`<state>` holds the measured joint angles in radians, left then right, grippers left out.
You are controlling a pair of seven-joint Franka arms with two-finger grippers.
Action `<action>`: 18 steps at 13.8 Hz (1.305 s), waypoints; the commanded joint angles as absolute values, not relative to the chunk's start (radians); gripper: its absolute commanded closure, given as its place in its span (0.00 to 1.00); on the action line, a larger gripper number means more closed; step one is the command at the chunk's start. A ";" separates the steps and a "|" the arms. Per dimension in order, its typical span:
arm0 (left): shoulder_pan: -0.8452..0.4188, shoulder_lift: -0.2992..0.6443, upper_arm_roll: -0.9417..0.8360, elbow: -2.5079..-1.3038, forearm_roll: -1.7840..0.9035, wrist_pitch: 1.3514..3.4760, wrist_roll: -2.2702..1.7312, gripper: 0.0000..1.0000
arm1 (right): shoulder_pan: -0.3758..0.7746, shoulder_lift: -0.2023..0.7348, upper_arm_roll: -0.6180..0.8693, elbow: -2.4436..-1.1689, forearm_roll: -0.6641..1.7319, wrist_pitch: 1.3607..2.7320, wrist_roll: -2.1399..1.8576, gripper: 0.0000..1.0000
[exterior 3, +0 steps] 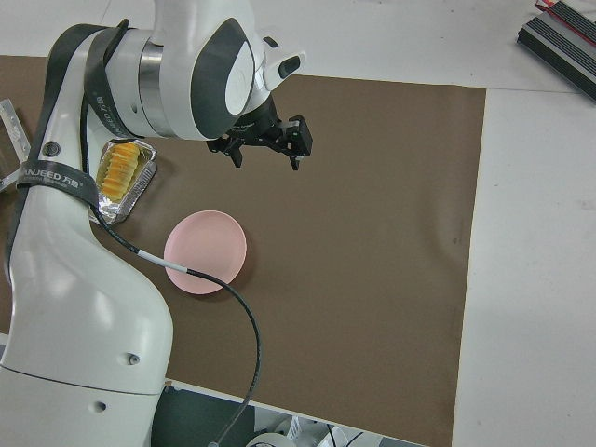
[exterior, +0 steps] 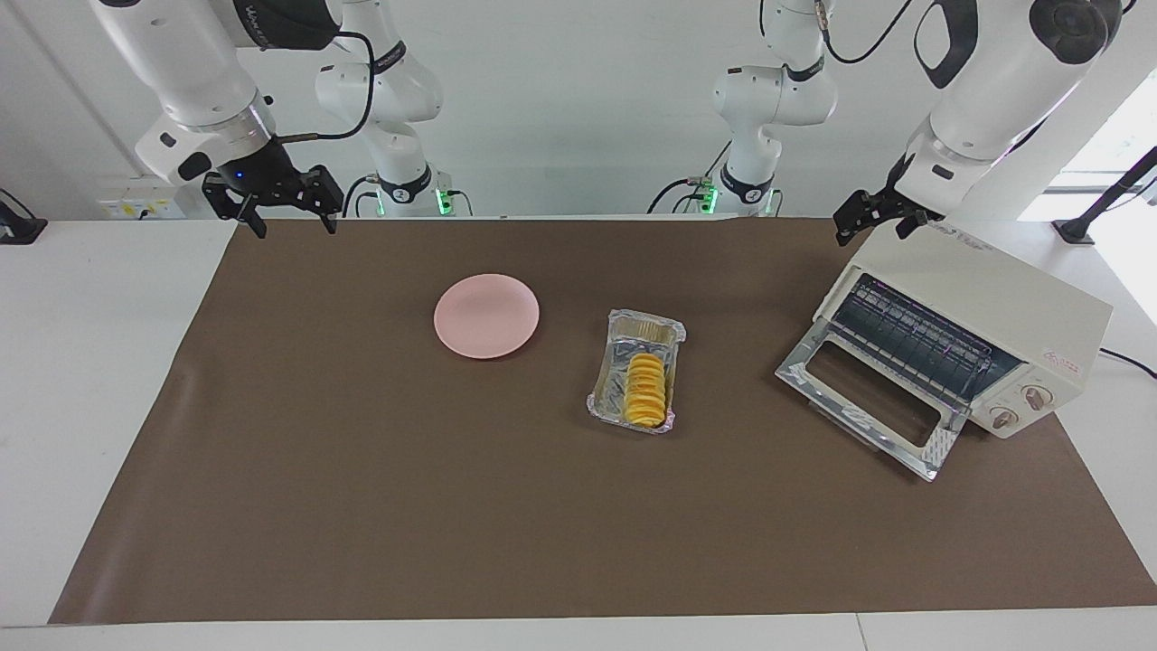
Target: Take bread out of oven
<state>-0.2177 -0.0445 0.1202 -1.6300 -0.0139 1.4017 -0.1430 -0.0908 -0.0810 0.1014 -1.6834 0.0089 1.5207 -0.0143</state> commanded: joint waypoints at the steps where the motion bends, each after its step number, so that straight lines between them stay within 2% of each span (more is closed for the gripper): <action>1: -0.212 -0.077 0.101 -1.658 -0.018 1.373 -0.133 0.00 | -0.034 -0.113 0.114 -1.781 0.009 1.621 0.115 0.00; 4: -0.213 -0.075 0.097 -1.657 -0.018 1.393 -0.121 0.00 | 0.069 -0.103 0.114 -1.858 0.015 1.735 0.292 0.00; 11: -0.216 -0.034 0.097 -1.652 -0.017 1.373 -0.114 0.00 | 0.242 0.052 0.114 -1.904 0.037 2.009 0.583 0.00; 15: -0.213 -0.037 0.100 -1.661 -0.017 1.384 -0.121 0.00 | 0.334 0.152 0.114 -1.895 0.035 2.137 0.733 0.00; 18: -0.221 -0.040 0.100 -1.637 -0.015 1.388 -0.107 0.00 | 0.437 0.231 0.110 -1.873 -0.003 2.180 0.940 0.00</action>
